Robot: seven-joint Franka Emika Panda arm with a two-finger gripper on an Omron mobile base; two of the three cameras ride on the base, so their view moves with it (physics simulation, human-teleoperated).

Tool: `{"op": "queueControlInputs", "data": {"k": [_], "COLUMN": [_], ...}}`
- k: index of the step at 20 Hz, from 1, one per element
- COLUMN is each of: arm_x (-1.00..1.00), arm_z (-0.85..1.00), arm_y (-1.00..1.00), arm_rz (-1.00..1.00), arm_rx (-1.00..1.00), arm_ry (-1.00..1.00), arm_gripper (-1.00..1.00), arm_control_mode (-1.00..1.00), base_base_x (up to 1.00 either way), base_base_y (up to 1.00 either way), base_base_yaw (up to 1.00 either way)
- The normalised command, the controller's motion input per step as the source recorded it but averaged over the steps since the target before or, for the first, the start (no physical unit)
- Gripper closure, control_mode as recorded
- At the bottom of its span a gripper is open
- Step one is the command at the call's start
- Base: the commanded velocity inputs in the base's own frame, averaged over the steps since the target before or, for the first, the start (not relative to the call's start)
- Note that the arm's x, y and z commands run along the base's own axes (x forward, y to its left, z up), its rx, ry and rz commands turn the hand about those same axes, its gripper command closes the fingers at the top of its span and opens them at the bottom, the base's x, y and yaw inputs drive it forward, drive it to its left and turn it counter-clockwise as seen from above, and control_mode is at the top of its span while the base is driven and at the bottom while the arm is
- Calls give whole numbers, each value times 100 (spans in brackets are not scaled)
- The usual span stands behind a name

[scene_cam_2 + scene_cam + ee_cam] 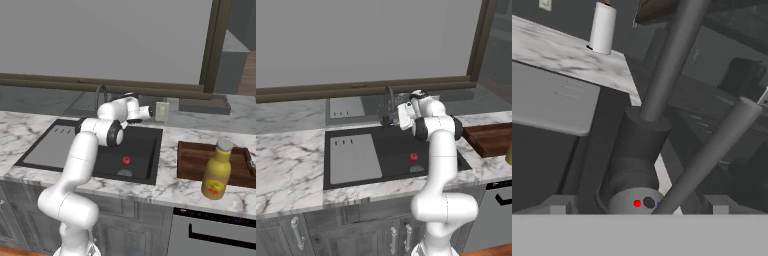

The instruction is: Pick up all produce items and place them in the sink. Turn on the sink faucet to wash them. Then turn the sink off and put them in the tray.

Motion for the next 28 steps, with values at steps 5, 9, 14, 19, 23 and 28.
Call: {"op": "queueControlInputs", "data": {"k": [5, 9, 14, 19, 23, 28], "arm_x": [41, 39, 33, 7, 13, 10], "arm_z": [8, 7, 6, 2, 10, 20], "arm_y": [-32, -39, -44, -22, -18, -33], "arm_rz": [0, 0, 0, 0, 0, 0], "arm_rx": [-4, -3, 0, 1, 1, 0], "arm_ry": [0, 0, -5, -4, 1, 0], "arm_gripper": [-100, -100, -100, -100, -100, -100], "arm_control_mode": [-100, -100, -100, -100, -100, -100], "base_base_x": [0, 0, 0, 0, 0, 0], "base_base_y": [0, 0, 0, 0, 0, 0], "base_base_yaw": [0, 0, 0, 0, 0, 0]}}
